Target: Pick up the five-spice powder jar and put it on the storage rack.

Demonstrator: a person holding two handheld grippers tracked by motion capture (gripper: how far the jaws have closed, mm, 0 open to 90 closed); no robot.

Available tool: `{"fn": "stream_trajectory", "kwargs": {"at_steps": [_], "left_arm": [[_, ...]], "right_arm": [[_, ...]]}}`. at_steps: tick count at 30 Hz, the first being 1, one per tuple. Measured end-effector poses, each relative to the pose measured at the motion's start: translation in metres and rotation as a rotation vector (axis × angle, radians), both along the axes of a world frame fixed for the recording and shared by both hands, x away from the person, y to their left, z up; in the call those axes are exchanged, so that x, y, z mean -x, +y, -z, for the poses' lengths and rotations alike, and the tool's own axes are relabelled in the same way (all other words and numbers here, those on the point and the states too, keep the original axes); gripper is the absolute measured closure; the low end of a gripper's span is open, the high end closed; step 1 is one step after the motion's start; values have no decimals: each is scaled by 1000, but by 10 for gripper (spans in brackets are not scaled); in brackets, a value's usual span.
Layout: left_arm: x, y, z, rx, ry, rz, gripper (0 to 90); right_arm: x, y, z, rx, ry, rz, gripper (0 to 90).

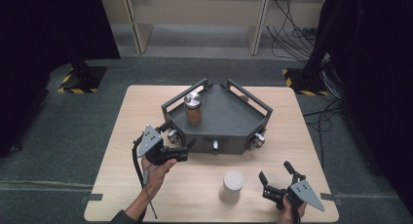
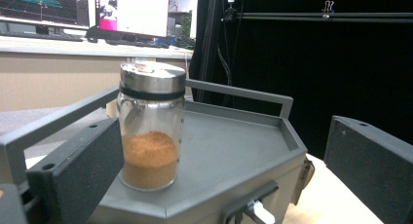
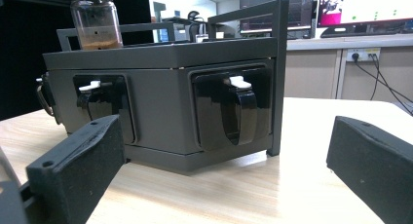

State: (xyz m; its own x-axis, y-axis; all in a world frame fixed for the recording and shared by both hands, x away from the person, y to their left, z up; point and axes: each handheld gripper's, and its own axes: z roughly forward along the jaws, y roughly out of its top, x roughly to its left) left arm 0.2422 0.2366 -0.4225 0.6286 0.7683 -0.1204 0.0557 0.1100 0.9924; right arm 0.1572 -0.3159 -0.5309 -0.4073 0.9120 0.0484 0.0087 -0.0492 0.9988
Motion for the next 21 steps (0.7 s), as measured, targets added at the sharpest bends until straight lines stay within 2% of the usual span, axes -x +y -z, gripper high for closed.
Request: {"fn": "stream_trajectory", "kwargs": {"at_steps": [8, 17, 19, 21], "left_arm": [[12, -2, 15, -40, -19, 8, 2], [22, 0, 36, -54, -34, 1, 2], [22, 1, 36, -77, -28, 11, 2], [24, 2, 39, -67, -28, 11, 2]], "right_arm": [[0, 0, 0, 1, 1, 1, 8], [0, 0, 0, 1, 0, 0, 8], [0, 0, 0, -2, 1, 0, 8], [0, 0, 0, 4, 2, -1, 8]]}}
